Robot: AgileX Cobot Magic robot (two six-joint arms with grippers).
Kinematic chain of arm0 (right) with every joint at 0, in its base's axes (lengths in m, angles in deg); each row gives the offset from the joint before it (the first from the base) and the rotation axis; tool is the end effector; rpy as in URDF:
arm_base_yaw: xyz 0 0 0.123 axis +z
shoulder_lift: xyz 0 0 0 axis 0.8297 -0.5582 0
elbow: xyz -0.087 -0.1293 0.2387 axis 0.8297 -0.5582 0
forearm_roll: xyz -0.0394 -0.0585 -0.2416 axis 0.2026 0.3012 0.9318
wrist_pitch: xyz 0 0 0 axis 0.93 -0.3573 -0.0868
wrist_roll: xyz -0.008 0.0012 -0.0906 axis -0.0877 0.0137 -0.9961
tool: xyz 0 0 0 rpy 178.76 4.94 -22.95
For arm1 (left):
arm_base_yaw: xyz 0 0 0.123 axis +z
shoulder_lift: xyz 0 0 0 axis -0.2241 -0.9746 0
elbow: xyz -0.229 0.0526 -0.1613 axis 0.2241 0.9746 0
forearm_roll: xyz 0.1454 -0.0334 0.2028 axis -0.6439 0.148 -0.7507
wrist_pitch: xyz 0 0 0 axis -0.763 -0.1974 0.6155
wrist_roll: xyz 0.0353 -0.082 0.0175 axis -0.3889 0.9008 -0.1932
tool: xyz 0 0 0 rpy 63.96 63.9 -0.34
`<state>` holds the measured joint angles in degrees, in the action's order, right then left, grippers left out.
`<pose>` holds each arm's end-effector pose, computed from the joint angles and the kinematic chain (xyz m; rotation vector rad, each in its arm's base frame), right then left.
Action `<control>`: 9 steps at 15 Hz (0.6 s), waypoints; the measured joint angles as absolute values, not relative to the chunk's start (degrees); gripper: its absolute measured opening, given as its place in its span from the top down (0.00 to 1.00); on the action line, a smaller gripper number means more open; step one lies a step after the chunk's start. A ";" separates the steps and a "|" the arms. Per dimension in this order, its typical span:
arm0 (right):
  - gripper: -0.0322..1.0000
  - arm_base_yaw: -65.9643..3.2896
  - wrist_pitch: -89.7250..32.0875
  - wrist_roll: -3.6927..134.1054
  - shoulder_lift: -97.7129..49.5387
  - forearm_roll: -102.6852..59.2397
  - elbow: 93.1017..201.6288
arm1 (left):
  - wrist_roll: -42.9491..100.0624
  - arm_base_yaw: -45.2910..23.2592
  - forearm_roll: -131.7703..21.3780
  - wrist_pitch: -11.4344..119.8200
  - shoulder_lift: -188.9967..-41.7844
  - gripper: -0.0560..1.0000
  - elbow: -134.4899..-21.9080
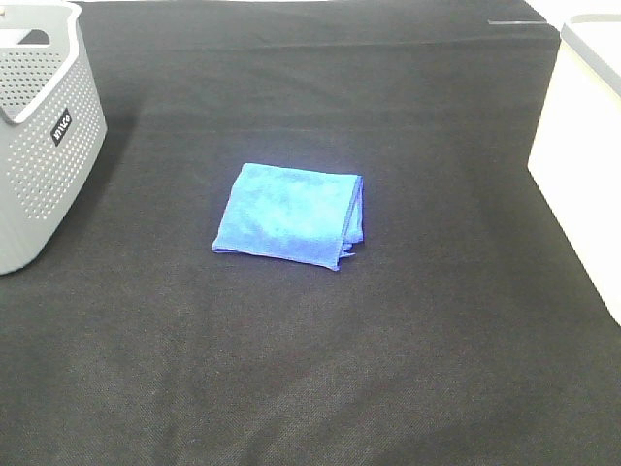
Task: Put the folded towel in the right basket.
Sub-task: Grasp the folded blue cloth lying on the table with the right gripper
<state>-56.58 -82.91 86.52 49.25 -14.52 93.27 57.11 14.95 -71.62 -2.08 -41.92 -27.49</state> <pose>-0.0025 0.0011 0.2613 -0.0200 2.1295 -0.0065 -0.0060 0.0038 0.2794 0.0595 2.0246 0.1437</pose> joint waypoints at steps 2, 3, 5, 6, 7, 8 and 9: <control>0.03 -56.58 -82.91 86.52 49.25 -14.52 93.27 | 57.11 14.95 -71.62 -2.08 -41.92 0.01 -27.49; 0.03 -56.58 -82.91 86.52 49.25 -14.52 93.27 | 57.11 14.95 -71.62 -2.08 -41.92 0.01 -27.49; 0.03 -56.58 -82.91 86.52 49.25 -14.52 93.27 | 57.11 14.95 -71.62 -2.08 -41.92 0.01 -27.49; 0.03 -56.58 -82.96 86.52 49.25 -14.52 93.33 | 57.11 14.95 -71.62 -2.08 -41.92 0.01 -27.49; 0.03 -56.58 -84.57 86.52 45.07 -14.52 95.74 | 57.11 14.95 -71.62 -2.08 -41.92 0.01 -27.49; 0.04 -56.58 -86.69 86.52 37.91 -14.69 99.92 | 57.11 14.95 -71.62 -2.08 -41.92 0.01 -27.49; 0.04 -56.58 -88.69 86.69 29.77 -15.55 105.25 | 57.11 14.95 -71.62 -2.08 -41.92 0.01 -27.49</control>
